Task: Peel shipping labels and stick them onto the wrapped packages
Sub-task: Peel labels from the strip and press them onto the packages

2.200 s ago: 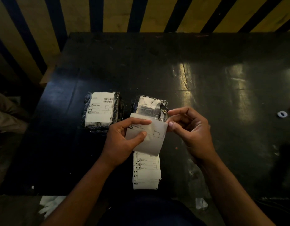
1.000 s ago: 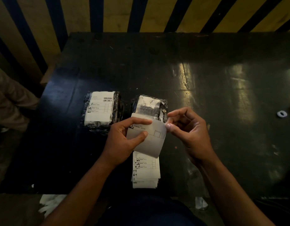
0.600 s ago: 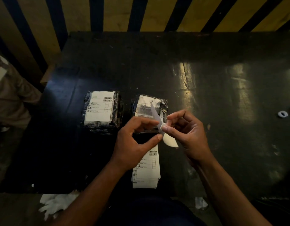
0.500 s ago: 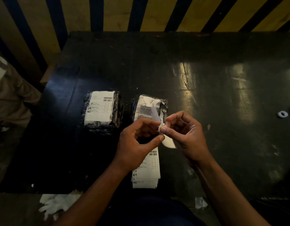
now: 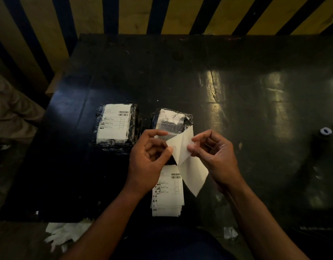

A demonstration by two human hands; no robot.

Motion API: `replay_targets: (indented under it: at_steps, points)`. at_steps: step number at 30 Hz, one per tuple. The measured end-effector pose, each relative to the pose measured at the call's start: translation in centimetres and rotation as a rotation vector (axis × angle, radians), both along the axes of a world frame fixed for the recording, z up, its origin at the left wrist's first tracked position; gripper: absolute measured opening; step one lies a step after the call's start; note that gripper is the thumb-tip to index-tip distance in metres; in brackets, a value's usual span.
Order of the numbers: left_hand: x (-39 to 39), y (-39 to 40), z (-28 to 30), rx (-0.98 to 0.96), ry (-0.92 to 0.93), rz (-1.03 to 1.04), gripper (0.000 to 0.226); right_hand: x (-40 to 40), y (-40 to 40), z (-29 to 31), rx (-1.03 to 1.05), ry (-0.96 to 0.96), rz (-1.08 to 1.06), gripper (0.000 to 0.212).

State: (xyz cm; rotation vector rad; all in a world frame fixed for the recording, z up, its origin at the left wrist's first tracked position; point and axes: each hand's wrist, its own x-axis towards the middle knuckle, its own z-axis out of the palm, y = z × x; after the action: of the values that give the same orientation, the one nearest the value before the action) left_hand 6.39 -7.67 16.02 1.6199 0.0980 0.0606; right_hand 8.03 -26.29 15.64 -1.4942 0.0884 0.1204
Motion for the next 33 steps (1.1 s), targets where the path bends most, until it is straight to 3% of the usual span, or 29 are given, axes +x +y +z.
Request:
replay_targets:
  at_steps: [7, 12, 20, 33]
  points:
    - [0.0, 0.9, -1.5, 0.071, -0.008, 0.019, 0.026, -0.4, 0.4, -0.1, 0.097, 0.171, 0.057, 0.024]
    - [-0.9, 0.0, -2.5, -0.026, 0.074, 0.065, 0.026, -1.2, 2.7, -1.2, 0.184, 0.177, -0.113, 0.028]
    - [-0.6, -0.2, -3.9, -0.059, 0.101, 0.132, 0.042, -1.3, 2.8, -3.8, -0.069, 0.053, -0.196, 0.037]
    - [-0.3, 6.1, -7.6, 0.109, 0.168, 0.304, 0.042, -2.5, -5.7, -10.2, -0.319, 0.166, -0.433, 0.042]
